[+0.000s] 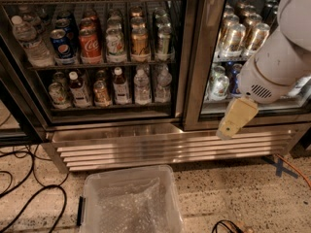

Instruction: Pick orange can from middle shelf of fridge

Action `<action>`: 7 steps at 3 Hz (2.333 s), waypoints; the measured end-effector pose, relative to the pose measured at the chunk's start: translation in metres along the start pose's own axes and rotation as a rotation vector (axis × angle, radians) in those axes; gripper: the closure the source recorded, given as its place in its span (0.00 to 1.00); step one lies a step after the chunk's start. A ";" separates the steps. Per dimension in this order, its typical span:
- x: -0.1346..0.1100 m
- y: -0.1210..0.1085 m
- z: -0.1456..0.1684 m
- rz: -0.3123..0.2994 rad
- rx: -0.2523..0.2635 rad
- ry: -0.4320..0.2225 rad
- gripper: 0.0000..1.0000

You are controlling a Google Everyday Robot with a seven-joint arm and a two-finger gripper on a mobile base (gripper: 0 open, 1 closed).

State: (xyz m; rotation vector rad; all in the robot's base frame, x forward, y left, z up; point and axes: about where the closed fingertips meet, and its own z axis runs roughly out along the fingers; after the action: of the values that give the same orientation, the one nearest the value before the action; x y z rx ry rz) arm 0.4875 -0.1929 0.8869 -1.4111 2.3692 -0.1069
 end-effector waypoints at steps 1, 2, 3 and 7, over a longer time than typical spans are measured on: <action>0.000 0.000 0.000 0.000 0.000 0.000 0.00; -0.021 -0.009 0.024 0.049 0.023 -0.057 0.00; -0.065 -0.027 0.065 0.117 0.057 -0.151 0.00; -0.127 -0.040 0.129 0.206 0.048 -0.299 0.00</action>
Offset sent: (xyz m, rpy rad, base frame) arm 0.1171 0.0706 -0.0606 0.2578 -0.1926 -0.1762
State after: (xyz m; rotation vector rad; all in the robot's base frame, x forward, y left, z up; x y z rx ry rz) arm 0.6205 -0.0869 0.8134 -1.0696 2.2280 0.0959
